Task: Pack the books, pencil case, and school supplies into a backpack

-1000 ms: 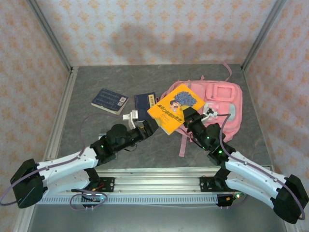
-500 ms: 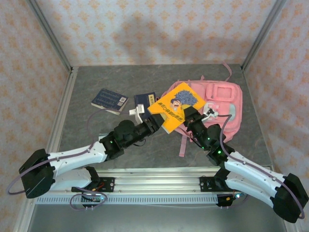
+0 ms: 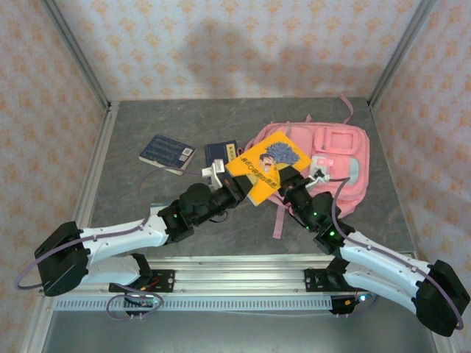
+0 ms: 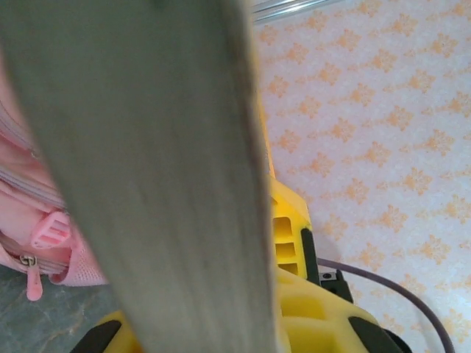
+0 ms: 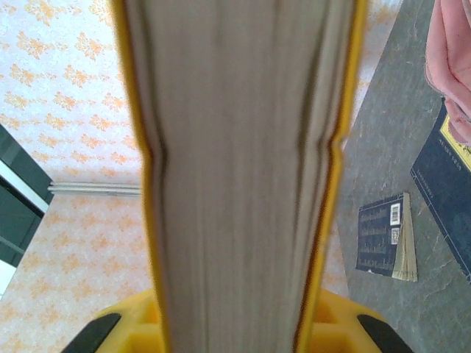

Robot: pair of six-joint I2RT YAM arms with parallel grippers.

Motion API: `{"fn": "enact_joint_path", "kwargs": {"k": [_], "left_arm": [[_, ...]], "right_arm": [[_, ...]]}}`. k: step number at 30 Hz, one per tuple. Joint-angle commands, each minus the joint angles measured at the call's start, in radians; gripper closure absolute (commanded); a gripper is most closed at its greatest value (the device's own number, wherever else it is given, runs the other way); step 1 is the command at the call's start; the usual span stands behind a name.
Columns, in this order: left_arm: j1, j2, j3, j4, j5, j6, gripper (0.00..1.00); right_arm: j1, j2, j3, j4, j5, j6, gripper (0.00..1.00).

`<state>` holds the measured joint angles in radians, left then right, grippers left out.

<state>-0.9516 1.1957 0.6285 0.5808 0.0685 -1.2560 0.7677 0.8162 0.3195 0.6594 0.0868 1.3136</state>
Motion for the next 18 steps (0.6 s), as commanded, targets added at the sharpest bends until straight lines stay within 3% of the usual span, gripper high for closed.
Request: {"fn": "enact_joint_path", "kwargs": {"k": [1,3,5,9,12,18], "left_arm": [[0.001,-0.050,0.040,-0.064,-0.067,0.041,1.00],[0.002,-0.082,0.062,-0.165,-0.082,0.079,1.00],[0.006,-0.140,0.089,-0.297,-0.110,0.147,1.00],[0.008,-0.322,0.139,-0.680,-0.308,0.249,1.00],[0.015,-0.418,0.161,-0.877,-0.404,0.278,1.00],[0.069,-0.477,0.168,-1.001,-0.341,0.322,1.00]], "right_arm": [[-0.005,-0.039,0.029,-0.018,0.051,-0.028,0.80],[-0.004,-0.048,0.063,-0.072,0.029,-0.120,0.58],[-0.005,-0.090,0.113,-0.262,0.044,-0.199,0.49],[-0.004,-0.141,0.226,-0.693,0.146,-0.363,0.47],[-0.009,-0.093,0.306,-0.895,0.191,-0.482,0.47],[-0.093,0.184,0.540,-1.067,0.110,-0.796,0.47]]}}
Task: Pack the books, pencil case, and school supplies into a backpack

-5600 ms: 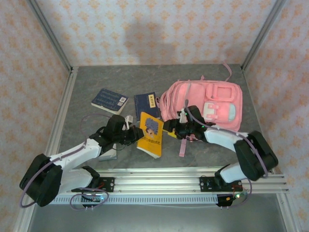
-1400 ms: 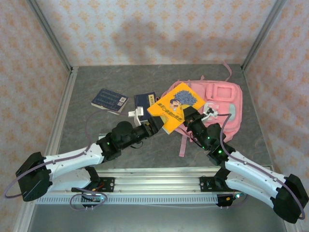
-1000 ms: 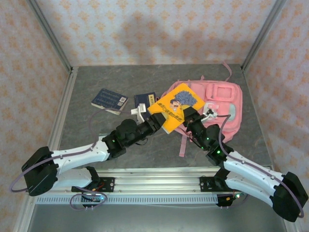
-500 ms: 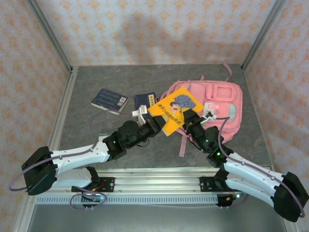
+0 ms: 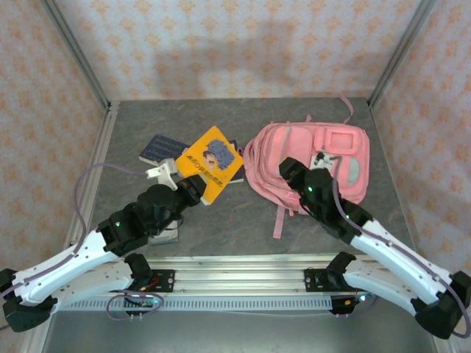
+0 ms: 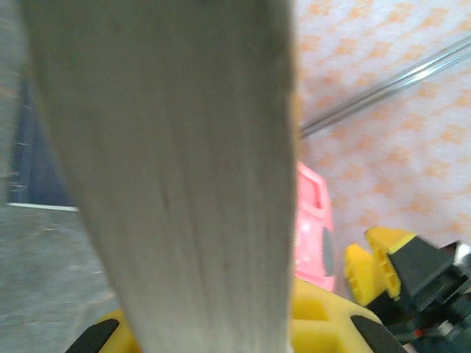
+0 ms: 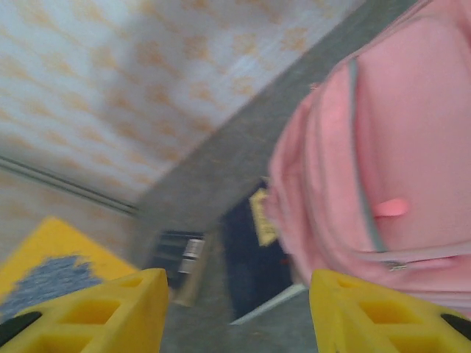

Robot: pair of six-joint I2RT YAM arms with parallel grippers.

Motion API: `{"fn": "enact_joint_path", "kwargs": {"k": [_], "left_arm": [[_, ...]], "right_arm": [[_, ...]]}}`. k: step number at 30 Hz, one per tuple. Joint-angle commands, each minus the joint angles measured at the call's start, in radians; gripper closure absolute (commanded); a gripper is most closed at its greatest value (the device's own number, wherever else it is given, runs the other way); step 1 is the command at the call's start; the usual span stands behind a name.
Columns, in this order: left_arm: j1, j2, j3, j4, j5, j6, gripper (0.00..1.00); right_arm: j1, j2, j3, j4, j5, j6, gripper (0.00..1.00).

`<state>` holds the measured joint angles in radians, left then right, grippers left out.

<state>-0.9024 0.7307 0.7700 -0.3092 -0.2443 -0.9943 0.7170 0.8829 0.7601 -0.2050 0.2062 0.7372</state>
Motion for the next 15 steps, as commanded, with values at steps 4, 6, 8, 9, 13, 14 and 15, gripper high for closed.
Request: {"fn": "enact_joint_path", "kwargs": {"k": [4,6,8,9,13,14,15], "left_arm": [[0.061,-0.040,0.021,-0.127,0.028,0.103,1.00],[0.080,-0.056,0.018,-0.136,0.049,0.120,1.00],[0.100,-0.072,0.014,-0.139,0.078,0.136,1.00],[0.108,-0.078,0.014,-0.144,0.087,0.142,1.00],[0.129,-0.084,0.019,-0.163,0.117,0.166,1.00],[0.134,-0.085,0.022,-0.166,0.123,0.173,1.00],[0.137,-0.086,0.023,-0.169,0.126,0.181,1.00]], "right_arm": [[-0.200,0.343,0.253,-0.294,-0.145,-0.275,0.46],[-0.268,0.447,0.324,-0.305,-0.226,-0.279,0.45],[-0.296,0.550,0.409,-0.310,-0.265,-0.307,0.44],[-0.308,0.604,0.459,-0.321,-0.274,-0.311,0.44],[-0.355,0.798,0.622,-0.357,-0.367,-0.295,0.45],[-0.363,0.845,0.659,-0.365,-0.390,-0.290,0.45],[-0.370,0.887,0.692,-0.376,-0.405,-0.283,0.45]]}}
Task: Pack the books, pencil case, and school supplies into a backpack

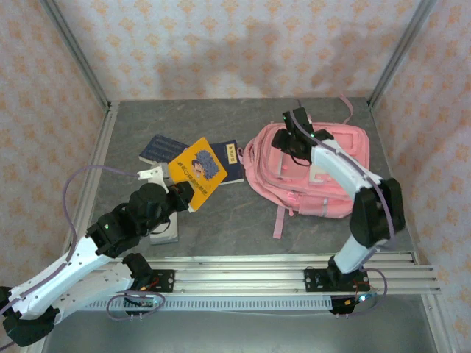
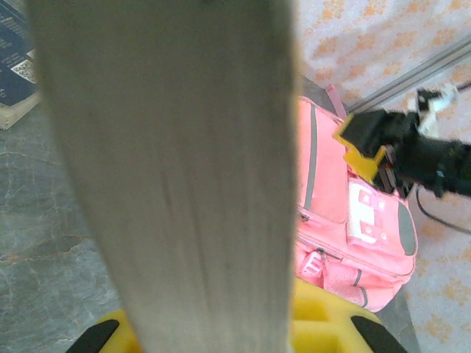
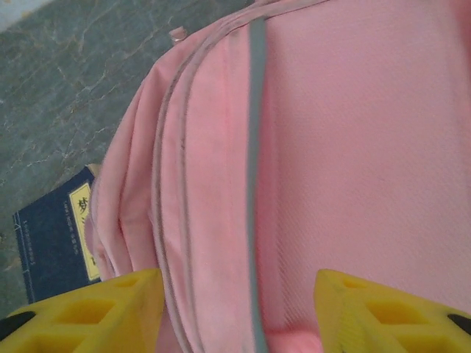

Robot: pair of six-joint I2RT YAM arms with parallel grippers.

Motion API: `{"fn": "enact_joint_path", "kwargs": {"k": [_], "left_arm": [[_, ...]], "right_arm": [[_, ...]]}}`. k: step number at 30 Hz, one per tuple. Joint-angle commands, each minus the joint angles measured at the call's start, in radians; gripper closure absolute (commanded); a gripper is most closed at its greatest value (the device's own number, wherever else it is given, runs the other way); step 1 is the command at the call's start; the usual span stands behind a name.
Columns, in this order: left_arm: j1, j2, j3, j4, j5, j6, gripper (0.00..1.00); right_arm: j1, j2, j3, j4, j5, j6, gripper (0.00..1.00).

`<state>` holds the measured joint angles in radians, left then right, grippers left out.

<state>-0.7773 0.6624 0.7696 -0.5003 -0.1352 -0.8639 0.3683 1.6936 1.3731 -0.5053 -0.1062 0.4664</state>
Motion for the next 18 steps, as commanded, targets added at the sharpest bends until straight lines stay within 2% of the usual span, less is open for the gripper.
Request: {"fn": "enact_joint_path", "kwargs": {"k": [1,5,8,9,10,11,12,18], "left_arm": [[0.013,-0.018,0.025,0.020,0.016,0.055,1.00],[0.030,-0.024,0.030,0.014,0.024,0.071,1.00],[0.038,-0.020,0.041,0.010,0.031,0.087,1.00],[0.041,-0.018,0.043,0.008,0.031,0.090,1.00],[0.043,-0.016,0.043,0.009,0.032,0.093,1.00],[0.046,-0.014,0.044,0.011,0.035,0.097,1.00],[0.048,-0.008,0.046,0.014,0.037,0.098,1.00],[0.094,0.108,0.075,0.034,0.127,0.094,1.00]], "right_arm": [[-0.025,0.110,0.101,-0.080,-0.108,-0.008,0.46],[-0.036,0.209,0.163,-0.100,-0.129,0.006,0.47],[-0.039,0.228,0.163,-0.091,-0.132,0.008,0.52],[-0.040,0.228,0.156,-0.085,-0.139,0.008,0.60],[-0.042,0.226,0.150,-0.076,-0.156,0.007,0.73],[-0.044,0.222,0.145,-0.068,-0.179,0.004,0.91],[-0.045,0.215,0.141,-0.067,-0.196,-0.002,1.00],[-0.044,0.070,0.070,-0.030,-0.272,-0.085,1.00]]}}
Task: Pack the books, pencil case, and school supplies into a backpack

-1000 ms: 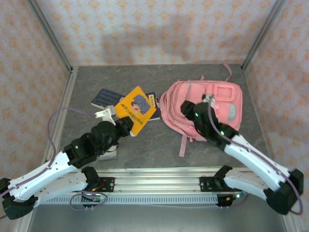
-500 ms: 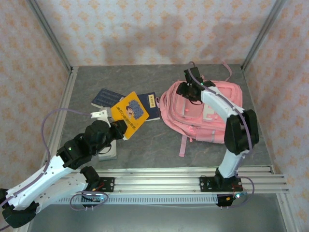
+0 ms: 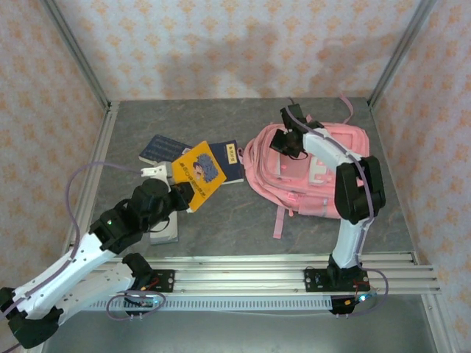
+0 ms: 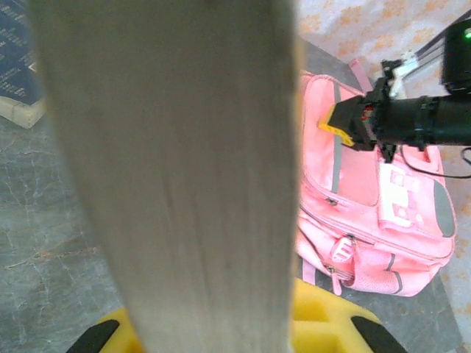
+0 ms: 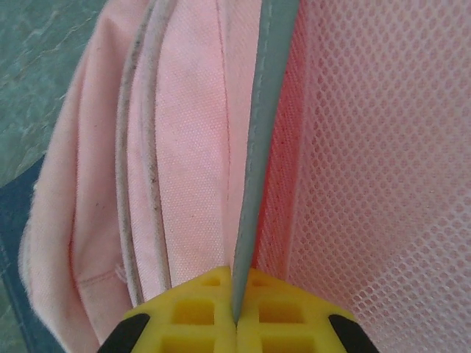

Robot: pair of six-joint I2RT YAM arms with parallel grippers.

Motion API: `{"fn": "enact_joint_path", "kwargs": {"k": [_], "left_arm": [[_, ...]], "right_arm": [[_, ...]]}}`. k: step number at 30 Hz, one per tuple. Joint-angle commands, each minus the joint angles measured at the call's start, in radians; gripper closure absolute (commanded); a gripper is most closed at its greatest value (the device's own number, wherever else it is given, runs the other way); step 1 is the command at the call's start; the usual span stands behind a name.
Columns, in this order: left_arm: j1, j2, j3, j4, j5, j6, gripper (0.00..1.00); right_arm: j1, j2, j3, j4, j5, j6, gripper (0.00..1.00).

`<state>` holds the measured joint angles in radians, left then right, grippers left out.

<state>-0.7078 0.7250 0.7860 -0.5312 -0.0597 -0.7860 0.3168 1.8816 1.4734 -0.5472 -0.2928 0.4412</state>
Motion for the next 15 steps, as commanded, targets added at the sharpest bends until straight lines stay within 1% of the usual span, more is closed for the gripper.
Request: {"fn": "enact_joint_path", "kwargs": {"k": [1,4,7,8,12,15], "left_arm": [[0.036,0.074,0.063,0.083,0.078,0.010,1.00],[0.050,0.148,0.083,0.136,0.119,0.002,1.00],[0.054,0.199,0.102,0.184,0.152,0.017,1.00],[0.057,0.215,0.112,0.194,0.158,0.023,1.00],[0.080,0.265,0.137,0.221,0.182,0.035,1.00],[0.103,0.294,0.126,0.289,0.238,0.020,1.00]], "right_arm": [[0.007,-0.156,-0.049,0.025,-0.115,-0.092,1.00],[0.001,-0.245,-0.100,0.045,-0.229,-0.188,1.00],[-0.027,-0.300,-0.140,0.061,-0.408,-0.208,1.00],[-0.033,-0.317,-0.148,0.064,-0.449,-0.213,1.00],[-0.046,-0.391,-0.201,0.107,-0.480,-0.211,1.00],[-0.063,-0.414,-0.235,0.144,-0.558,-0.191,1.00]]}}
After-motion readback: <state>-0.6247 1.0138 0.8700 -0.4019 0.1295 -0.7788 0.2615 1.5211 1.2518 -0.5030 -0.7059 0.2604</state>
